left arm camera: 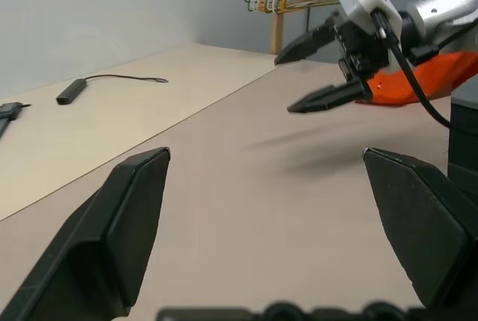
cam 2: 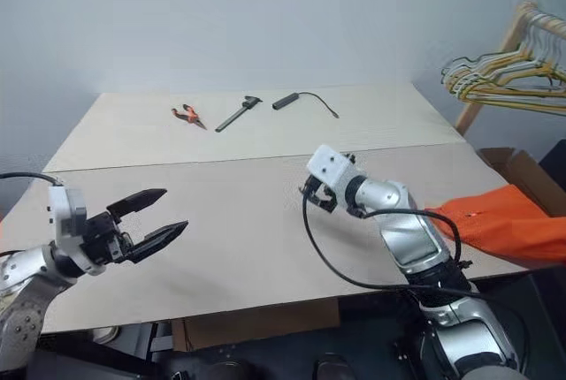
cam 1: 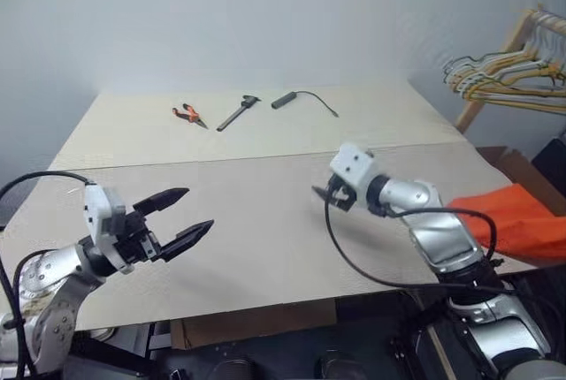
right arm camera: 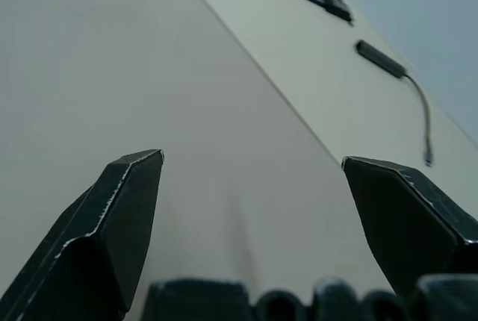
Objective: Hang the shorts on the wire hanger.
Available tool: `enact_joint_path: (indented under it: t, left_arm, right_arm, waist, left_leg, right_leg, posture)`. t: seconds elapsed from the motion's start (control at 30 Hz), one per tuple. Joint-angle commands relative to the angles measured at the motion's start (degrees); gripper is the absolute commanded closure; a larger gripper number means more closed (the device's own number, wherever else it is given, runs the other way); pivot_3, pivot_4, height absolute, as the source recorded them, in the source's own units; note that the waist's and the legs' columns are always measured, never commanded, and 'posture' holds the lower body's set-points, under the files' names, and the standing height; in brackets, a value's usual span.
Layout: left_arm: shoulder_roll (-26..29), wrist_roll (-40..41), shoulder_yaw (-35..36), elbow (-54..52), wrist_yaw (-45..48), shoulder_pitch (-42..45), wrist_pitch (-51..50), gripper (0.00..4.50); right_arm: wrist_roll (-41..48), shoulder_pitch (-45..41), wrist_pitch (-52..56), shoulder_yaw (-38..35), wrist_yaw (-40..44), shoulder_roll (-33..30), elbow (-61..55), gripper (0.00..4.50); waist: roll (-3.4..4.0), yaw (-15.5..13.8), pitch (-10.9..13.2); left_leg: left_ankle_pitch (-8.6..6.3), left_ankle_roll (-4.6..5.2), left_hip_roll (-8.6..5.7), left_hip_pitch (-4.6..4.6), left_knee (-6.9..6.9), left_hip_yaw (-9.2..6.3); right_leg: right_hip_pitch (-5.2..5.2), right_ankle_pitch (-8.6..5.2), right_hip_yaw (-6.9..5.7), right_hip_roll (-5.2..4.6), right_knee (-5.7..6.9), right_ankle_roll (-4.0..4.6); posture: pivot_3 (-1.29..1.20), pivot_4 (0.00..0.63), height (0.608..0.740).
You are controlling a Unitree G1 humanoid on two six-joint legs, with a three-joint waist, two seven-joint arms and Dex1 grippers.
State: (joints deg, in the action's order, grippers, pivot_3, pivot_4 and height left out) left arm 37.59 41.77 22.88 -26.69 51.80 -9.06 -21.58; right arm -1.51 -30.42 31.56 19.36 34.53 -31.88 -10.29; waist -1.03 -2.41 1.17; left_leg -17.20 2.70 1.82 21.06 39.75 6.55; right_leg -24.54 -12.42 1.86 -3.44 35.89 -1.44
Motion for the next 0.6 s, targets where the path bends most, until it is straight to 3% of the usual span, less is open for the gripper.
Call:
enact_joint_path:
  t: [0.03,0.33,0.6]
  left_arm:
    - [-0.2,0.9,1.4,-4.0,-2.5,-1.6,-0.4,0.00]
    - [-0.1,-0.1,0.1,-5.6,-4.9,-3.1,-0.8,0.00]
    - [-0.6,-0.8,-1.4,-5.4,-6.2,-4.0,-1.0,0.00]
  right_arm:
    - [-1.0,-0.6,-3.2,-0.4,2.0,-0.7,-2.0,0.04]
    - [-3.0,-2.1,-6.7,0.4,4.8,0.4,1.4,0.04]
    - [-4.7,-0.4,-7.1,1.1,4.9,2.3,0.2,0.04]
  waist:
    - [-0.01,-0.6,0.0]
    - [-0.07,-3.1,0.0]
    - [-0.08,-3.3,0.0]
  left_leg:
    - [0.01,-0.02,0.00,0.00,0.00,0.00]
    - [0.03,-0.04,0.00,0.02,0.00,-0.03]
    - [0.03,-0.04,0.01,0.06,0.00,-0.05]
  right_leg:
    - [-0.01,0.00,-0.01,0.01,0.01,0.01]
    - [-0.01,-0.01,-0.14,0.04,0.01,0.10]
    - [-0.03,-0.02,-0.20,0.04,0.01,0.12]
  posture:
    - [0.23,0.000,0.740]
    - [0.24,0.000,0.740]
    - [0.24,0.000,0.740]
